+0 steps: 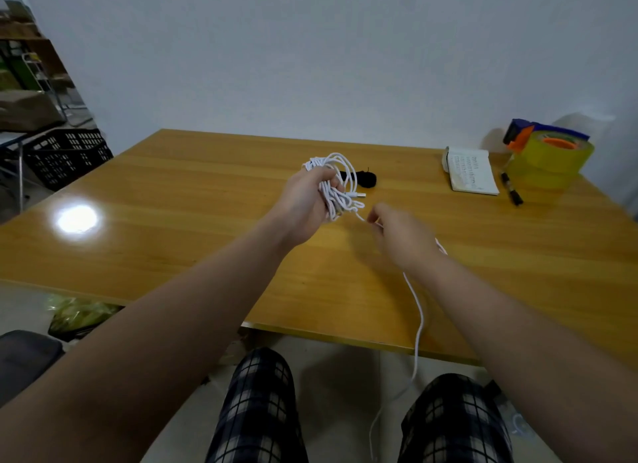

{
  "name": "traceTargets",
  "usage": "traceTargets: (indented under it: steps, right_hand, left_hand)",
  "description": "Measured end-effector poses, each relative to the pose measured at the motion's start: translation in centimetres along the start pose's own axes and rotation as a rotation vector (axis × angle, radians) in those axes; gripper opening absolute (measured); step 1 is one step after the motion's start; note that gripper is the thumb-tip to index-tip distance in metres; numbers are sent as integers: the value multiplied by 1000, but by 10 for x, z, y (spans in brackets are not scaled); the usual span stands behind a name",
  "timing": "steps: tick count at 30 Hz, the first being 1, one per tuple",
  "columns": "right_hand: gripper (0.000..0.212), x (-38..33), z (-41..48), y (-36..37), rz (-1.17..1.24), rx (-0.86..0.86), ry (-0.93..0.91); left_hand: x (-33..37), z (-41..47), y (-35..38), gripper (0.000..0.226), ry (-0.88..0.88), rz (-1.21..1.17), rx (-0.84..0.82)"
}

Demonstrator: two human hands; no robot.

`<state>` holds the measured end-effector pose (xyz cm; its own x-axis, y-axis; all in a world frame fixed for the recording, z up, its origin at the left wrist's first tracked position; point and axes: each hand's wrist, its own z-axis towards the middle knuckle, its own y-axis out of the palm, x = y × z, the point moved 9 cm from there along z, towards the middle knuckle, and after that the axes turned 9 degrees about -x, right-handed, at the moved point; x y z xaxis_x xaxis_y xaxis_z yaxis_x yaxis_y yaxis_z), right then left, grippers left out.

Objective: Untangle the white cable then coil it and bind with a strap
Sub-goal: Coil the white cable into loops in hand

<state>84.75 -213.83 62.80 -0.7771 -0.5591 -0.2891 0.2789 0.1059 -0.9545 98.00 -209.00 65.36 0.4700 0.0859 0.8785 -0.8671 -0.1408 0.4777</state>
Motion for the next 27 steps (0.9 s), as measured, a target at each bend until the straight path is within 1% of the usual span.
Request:
traceTargets:
  steps: [1,4,6,8,10,11,13,15,16,17,19,21,22,23,25,27]
  right_hand:
    - [25,-9,-2,2,-65,-31,-60]
    - [53,-36,-11,22,-260,-196,-255]
    - [67,-44,-16,31,-328,-258,-286]
    - [74,-43,-18,32,-348,-258,-278]
    - [72,-37,-20,28,-313,-222,-260]
    - [64,-32,-21,24,-254,-199,-240]
    - [42,-24,-23,17,-141,-142,-210]
    - [34,-28,-24,14,-146,-94,-269]
    - [32,-37,-26,9,-160,-50,-338]
    - [30,-46,-28,3,-168,6,-418]
    - [22,-61,-32,-11,-173,115,-521]
    - [17,-65,-32,-26,-136,166,-538]
    - [16,-65,-30,-33,-101,169,-530]
    - [14,-63,-28,-38,-58,167,-518]
    - [8,-54,-20,-44,62,125,-466]
    - [16,-47,-14,-44,111,85,-427]
  left_hand:
    - [1,0,1,21,4,17,3]
    - [7,3,2,25,27,51,47]
    - [16,6,-7,29,55,56,136]
    - [23,9,-25,29,88,159,245]
    - [22,10,-36,19,80,372,296]
    - [18,10,-38,15,74,451,300]
    - [9,11,-42,17,66,511,315]
    - [3,10,-43,20,65,550,335]
    - [1,10,-41,20,70,602,335]
    - [-1,10,-37,21,74,669,315]
    - [-6,8,-23,23,69,787,219]
    - [-12,4,-4,21,58,825,56]
    - [-12,1,6,26,58,835,-31]
    - [-11,-3,16,36,61,867,-112]
    - [-9,-9,34,62,80,957,-259]
    - [-11,-14,44,73,90,1041,-363]
